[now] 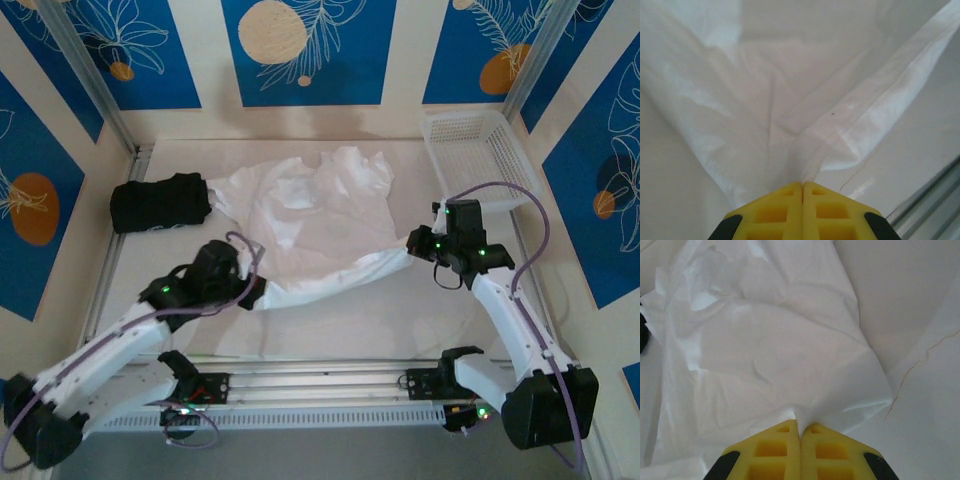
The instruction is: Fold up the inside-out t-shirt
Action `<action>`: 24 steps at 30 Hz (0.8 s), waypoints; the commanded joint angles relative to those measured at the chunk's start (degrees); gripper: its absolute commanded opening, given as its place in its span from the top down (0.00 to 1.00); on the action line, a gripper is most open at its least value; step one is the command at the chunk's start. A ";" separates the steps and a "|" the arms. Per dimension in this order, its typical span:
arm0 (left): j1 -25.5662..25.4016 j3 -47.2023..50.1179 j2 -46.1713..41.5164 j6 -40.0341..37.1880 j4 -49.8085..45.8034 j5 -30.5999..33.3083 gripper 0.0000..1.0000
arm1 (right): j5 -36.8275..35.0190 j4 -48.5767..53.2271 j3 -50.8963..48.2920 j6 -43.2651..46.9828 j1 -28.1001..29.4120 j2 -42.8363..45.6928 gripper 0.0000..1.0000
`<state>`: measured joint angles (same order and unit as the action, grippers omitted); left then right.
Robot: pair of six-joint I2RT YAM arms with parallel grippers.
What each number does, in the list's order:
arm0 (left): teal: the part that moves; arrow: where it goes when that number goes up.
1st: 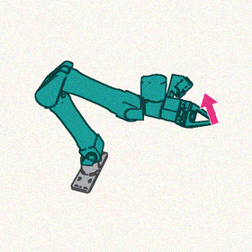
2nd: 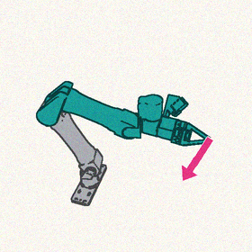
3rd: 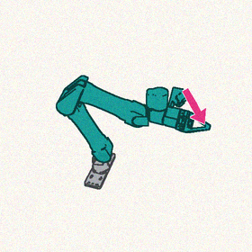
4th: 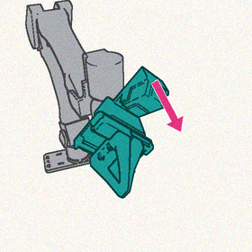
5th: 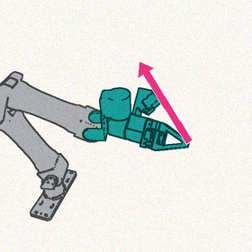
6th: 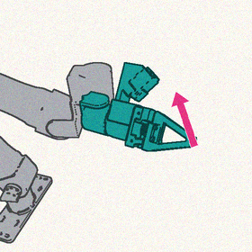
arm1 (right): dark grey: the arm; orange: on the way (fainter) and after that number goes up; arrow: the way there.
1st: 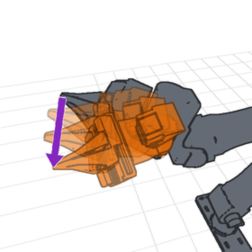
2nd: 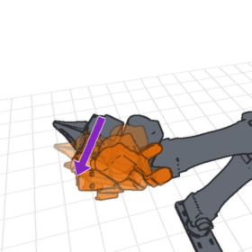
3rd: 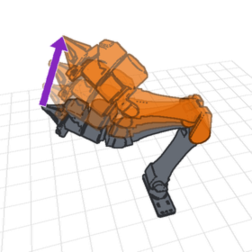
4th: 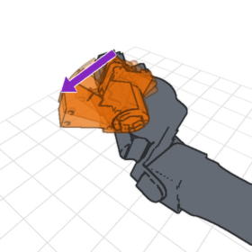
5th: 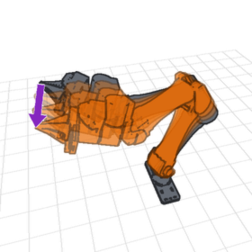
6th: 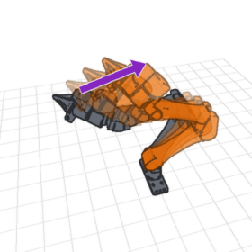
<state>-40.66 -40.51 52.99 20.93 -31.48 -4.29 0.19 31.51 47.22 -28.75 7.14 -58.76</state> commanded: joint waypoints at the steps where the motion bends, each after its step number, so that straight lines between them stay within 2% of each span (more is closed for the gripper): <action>1: -2.20 4.91 6.25 7.04 5.57 -2.59 1.00 | -0.23 -1.28 -0.38 -0.79 -0.37 -0.94 1.00; 5: -3.66 5.52 10.31 5.34 9.35 -3.49 0.88 | 0.33 -0.24 -1.16 -0.56 -0.46 -0.39 1.00; 8: -4.08 4.79 10.59 2.55 11.14 -4.68 0.63 | 1.34 1.39 -2.15 -0.60 -0.48 1.70 1.00; 10: -4.41 3.91 9.78 0.46 13.01 -4.35 0.54 | 2.00 2.86 -2.80 -0.91 -0.46 3.54 1.00; 15: -4.37 1.94 9.07 -3.57 22.65 -6.49 0.42 | 3.74 7.48 -3.87 -2.28 -0.51 7.93 1.00; 20: -4.60 -2.97 16.39 -7.10 23.17 -5.18 0.41 | 2.04 12.38 -6.76 -7.82 -0.46 14.56 1.00; 24: -5.72 -6.59 23.74 -9.75 25.10 -5.55 0.40 | 0.86 11.48 -11.97 -14.96 -0.46 18.58 1.00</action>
<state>-45.08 -44.93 73.19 14.76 -8.73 -8.99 1.74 40.73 38.35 -37.21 6.87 -41.85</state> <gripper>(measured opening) 0.594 0.065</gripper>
